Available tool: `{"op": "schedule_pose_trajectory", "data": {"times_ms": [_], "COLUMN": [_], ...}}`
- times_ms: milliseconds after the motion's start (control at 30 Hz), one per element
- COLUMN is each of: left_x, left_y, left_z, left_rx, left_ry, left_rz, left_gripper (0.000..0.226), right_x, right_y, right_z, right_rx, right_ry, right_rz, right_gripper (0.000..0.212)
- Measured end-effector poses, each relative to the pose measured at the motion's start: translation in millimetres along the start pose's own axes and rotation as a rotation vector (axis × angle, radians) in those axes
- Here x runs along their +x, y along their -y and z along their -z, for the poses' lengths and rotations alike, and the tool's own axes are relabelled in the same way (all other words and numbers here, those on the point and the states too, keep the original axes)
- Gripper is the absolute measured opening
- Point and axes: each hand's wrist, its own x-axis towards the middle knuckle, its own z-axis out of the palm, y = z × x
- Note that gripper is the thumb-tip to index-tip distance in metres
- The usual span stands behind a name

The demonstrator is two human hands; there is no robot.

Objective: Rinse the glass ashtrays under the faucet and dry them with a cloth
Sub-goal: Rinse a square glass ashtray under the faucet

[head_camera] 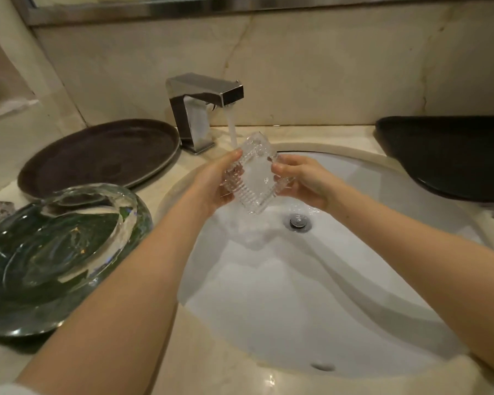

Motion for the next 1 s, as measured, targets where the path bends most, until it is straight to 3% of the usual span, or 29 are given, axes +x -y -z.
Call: {"op": "schedule_pose_trajectory", "data": {"times_ms": [167, 267, 333, 533, 633, 733, 867, 1000], "left_x": [-4.3, -10.8, -10.9, -2.2, -2.1, -8.8, -21.1, -33.4], "left_y": [-1.8, -2.2, -0.7, 2.1, 1.2, 1.0, -3.6, -9.2], "left_z": [-4.1, -8.9, -9.5, -3.9, -2.5, -3.1, -3.4, -5.6], "left_rx": [0.172, 0.406, 0.485, 0.053, -0.133, -0.229, -0.131, 0.216], "left_ry": [-0.063, -0.19, -0.192, -0.152, -0.122, -0.057, -0.004, 0.036], "left_rz": [-0.121, -0.237, -0.248, -0.027, -0.021, 0.037, 0.226, 0.289], "left_gripper": [0.015, 0.052, 0.059, 0.033, 0.037, 0.042, 0.04, 0.039], "right_x": [-2.2, -3.8, -4.6, -3.3, -5.1, -9.8, -13.8, -28.9], "right_y": [6.0, 9.6, 9.4, 12.1, 13.8, 15.9, 20.3, 28.5], "right_z": [6.3, 4.8, 4.1, 6.9, 6.2, -1.0, -6.5, -6.8], "right_rx": [0.007, -0.025, -0.037, 0.181, 0.301, 0.217, 0.12, 0.1], "right_ry": [0.043, 0.123, 0.133, 0.048, 0.09, 0.168, 0.068, 0.007], "right_rz": [0.038, 0.02, 0.004, 0.01, 0.012, -0.083, -0.232, -0.376], "right_gripper": [0.032, 0.033, 0.038, 0.033, 0.032, 0.035, 0.017, 0.031]}}
